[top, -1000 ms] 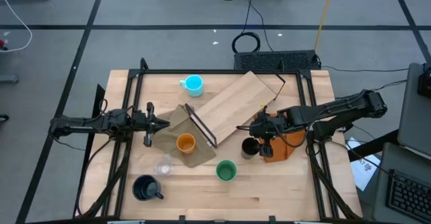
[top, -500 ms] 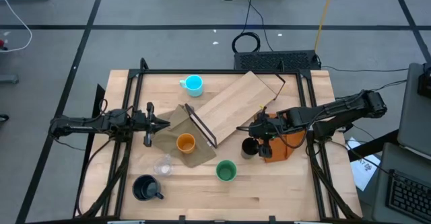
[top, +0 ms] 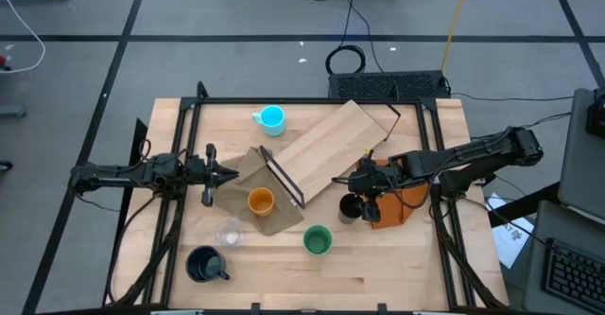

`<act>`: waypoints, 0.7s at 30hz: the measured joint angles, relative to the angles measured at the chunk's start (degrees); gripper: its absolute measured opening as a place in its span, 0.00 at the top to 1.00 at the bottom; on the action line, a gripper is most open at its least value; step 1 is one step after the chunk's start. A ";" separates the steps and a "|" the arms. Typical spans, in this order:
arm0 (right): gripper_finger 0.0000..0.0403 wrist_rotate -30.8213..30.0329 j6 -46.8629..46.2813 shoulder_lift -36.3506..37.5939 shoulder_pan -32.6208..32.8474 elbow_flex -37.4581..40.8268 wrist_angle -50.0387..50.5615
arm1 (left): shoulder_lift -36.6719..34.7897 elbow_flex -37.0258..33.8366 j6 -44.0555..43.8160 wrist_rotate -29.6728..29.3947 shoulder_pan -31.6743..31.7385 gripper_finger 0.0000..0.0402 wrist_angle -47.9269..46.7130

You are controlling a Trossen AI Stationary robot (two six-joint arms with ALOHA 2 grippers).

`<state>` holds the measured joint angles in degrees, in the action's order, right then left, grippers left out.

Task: Stack small to large cups/mugs on shelf
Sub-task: Put the black cup on the shelf

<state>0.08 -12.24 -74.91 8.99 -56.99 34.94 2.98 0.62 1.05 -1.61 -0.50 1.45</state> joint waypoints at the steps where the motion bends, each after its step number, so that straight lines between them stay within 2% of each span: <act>1: 0.36 0.00 -0.14 0.00 0.00 0.00 0.00 | 0.00 0.00 0.11 0.00 0.00 0.91 0.01; 14: 0.37 0.04 -0.58 -0.09 -0.41 0.00 -0.01 | 0.00 0.00 0.16 0.00 -0.02 0.91 0.00; 21: 0.37 0.09 -0.31 -3.67 -0.42 0.00 -0.39 | 0.00 0.00 0.18 0.00 0.00 0.91 -0.02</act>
<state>0.17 -12.55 -78.59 8.58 -56.99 34.55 2.98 0.62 1.23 -1.61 -0.50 1.43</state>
